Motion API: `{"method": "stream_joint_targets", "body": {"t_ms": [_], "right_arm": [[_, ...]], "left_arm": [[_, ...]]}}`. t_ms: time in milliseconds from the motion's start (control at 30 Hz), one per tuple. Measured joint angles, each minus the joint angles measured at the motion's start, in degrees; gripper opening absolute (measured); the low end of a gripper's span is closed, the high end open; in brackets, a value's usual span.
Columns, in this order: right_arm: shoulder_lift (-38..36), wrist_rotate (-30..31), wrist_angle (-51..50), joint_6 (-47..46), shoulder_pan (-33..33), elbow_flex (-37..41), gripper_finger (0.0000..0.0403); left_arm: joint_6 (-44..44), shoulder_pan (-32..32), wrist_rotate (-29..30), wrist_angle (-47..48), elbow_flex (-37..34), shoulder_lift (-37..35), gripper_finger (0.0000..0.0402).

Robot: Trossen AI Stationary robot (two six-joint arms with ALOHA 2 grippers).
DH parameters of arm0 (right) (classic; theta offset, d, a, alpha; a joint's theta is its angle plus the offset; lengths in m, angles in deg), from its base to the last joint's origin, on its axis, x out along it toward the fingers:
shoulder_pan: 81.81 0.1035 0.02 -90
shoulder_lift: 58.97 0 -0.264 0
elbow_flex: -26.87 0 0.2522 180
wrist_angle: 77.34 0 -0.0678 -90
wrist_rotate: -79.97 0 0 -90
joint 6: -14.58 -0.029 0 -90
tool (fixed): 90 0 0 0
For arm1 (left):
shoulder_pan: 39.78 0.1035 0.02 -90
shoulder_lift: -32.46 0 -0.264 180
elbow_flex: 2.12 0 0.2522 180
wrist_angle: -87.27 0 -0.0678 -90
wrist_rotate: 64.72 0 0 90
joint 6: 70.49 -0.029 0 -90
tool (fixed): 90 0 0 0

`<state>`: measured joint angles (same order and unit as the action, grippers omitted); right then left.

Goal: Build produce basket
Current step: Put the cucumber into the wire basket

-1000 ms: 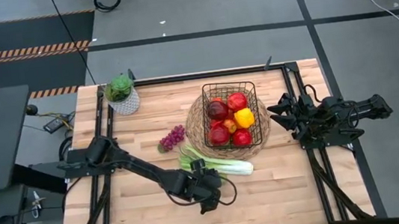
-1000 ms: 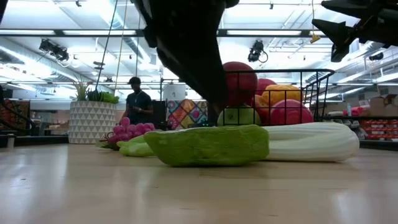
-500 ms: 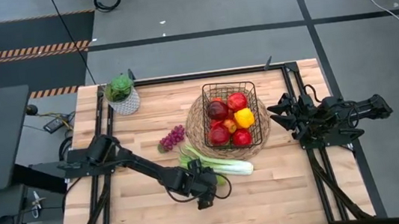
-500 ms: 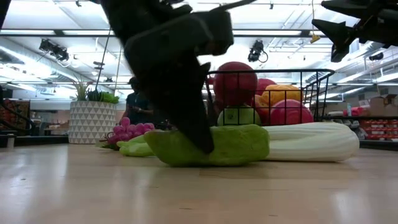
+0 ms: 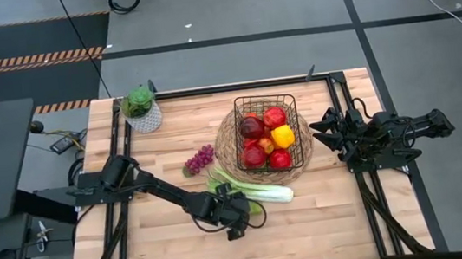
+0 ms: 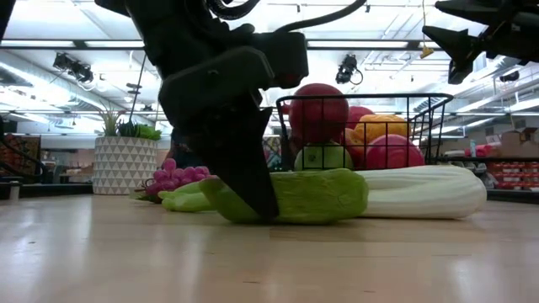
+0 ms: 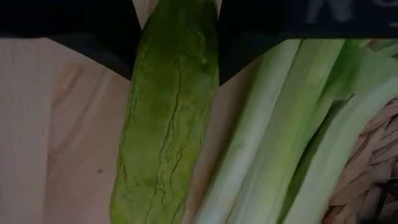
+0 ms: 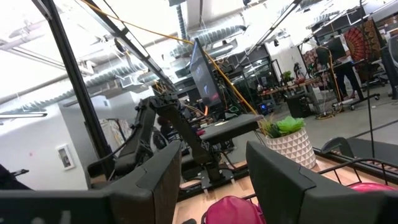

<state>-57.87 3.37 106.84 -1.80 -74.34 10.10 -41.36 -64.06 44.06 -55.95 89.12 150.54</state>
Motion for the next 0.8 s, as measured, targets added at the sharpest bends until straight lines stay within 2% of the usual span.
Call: {"method": "stream_joint_targets", "body": {"t_ms": [133,267,367,433,533,667,800], "right_arm": [[0.0,0.0,-0.01,0.0,0.0,0.0,0.0187],[0.0,-0.02,0.0,0.0,-0.01,0.0,0.0187],[0.0,-0.02,0.01,0.02,0.01,0.0,0.0187],[0.0,-0.02,0.0,0.0,0.0,0.0,0.0187],[0.0,-0.04,0.03,0.0,-0.01,0.0,0.0187],[0.0,-0.17,0.03,0.0,0.01,0.0,0.0187],[0.0,-0.17,0.0,0.01,-0.01,0.0,0.0187]], "left_arm": [[-2.66,0.0,-0.49,0.64,0.91,-0.65,0.0168],[-5.23,-0.04,0.92,1.97,1.3,-5.21,0.0173],[-9.95,-0.8,5.85,3.96,1.32,-9.19,0.0173],[-14.82,-2.05,12.5,5.71,1.32,-11.59,0.0173],[-25.83,-5.1,24.87,6.61,1.36,-13.2,0.0174],[-47.36,-8.61,37.36,6.51,1.32,-13.04,0.0175],[-68.12,-8.87,40.04,6.13,1.3,-12.63,0.0176]]}}
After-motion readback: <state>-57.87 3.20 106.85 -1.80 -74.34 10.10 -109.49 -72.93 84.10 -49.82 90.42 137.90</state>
